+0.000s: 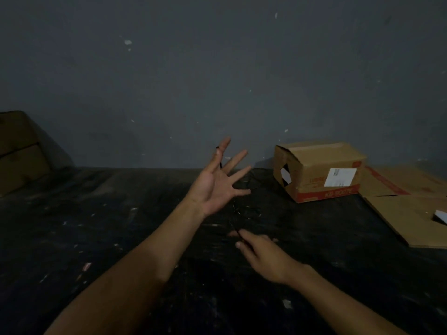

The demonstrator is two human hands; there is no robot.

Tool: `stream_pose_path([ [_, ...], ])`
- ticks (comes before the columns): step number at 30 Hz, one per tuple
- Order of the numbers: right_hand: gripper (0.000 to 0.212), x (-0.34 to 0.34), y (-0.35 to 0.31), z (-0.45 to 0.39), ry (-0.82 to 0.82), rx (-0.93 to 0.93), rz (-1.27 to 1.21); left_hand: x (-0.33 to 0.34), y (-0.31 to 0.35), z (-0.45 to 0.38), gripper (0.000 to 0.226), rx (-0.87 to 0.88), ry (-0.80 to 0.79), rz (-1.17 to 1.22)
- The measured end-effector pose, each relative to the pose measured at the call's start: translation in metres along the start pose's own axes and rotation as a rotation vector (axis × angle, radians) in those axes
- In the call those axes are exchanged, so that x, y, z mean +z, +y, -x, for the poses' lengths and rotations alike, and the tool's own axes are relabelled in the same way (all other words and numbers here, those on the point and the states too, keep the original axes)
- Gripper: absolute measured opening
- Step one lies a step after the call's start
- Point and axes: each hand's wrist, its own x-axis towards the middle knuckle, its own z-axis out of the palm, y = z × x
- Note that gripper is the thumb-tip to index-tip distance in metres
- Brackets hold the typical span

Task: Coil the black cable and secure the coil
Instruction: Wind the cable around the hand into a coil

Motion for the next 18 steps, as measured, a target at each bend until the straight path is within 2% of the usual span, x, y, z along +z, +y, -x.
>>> stream_pose_path([
  [6,0.021,-0.043,-0.026,-0.003,0.065,-0.068,0.102,-0.039,-0.011,0.005,0.034,-0.094,0.13,-0.273],
  [11,0.019,-0.088,-0.037,-0.008,0.132,-0.086,0.162,-0.053,-0.033,0.016,0.03,-0.205,0.194,-0.332],
  [14,0.016,-0.112,-0.041,-0.014,0.177,-0.102,0.17,-0.053,-0.04,0.023,0.031,-0.197,0.172,-0.293],
  [18,0.013,-0.131,-0.044,-0.024,0.238,-0.119,0.209,-0.04,-0.041,0.03,0.036,-0.27,0.072,-0.333],
])
